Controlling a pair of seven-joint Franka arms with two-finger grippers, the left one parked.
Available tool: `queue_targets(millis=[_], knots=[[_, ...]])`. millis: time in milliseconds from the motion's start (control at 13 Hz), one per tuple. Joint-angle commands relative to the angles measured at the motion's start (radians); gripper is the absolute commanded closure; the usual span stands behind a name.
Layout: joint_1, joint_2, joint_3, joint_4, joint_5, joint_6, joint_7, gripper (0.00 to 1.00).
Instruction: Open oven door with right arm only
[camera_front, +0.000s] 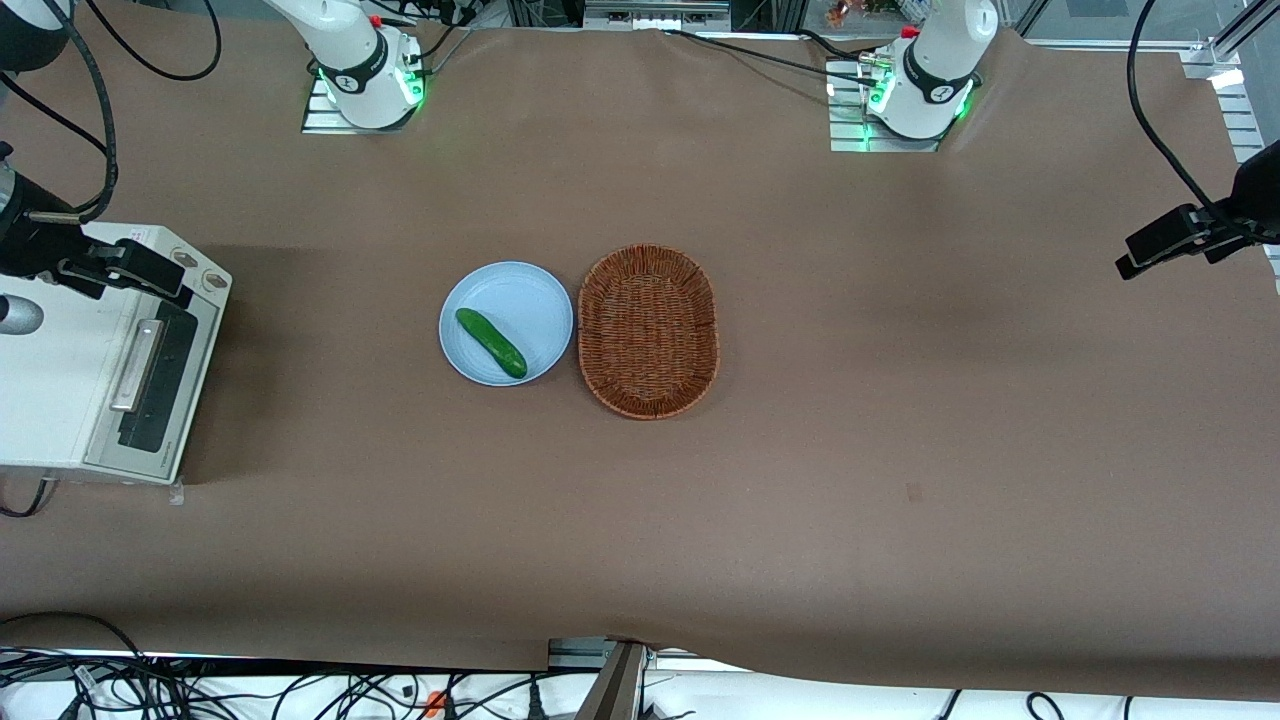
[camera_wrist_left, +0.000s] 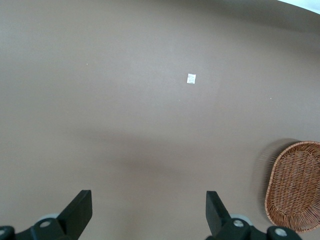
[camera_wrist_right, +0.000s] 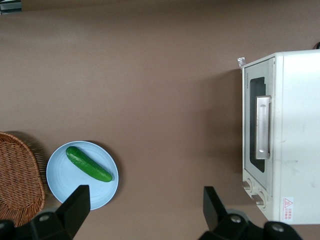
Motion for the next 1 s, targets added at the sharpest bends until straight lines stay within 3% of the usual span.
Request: queue_targets(millis=[0,923], knots=[[-0.003,-0.007,-0.001,-0.006,0.014,-0.006,0.008,0.0],[-0.01,0.015,-0.004,-0.024,0.015,-0.035,0.008,0.0]])
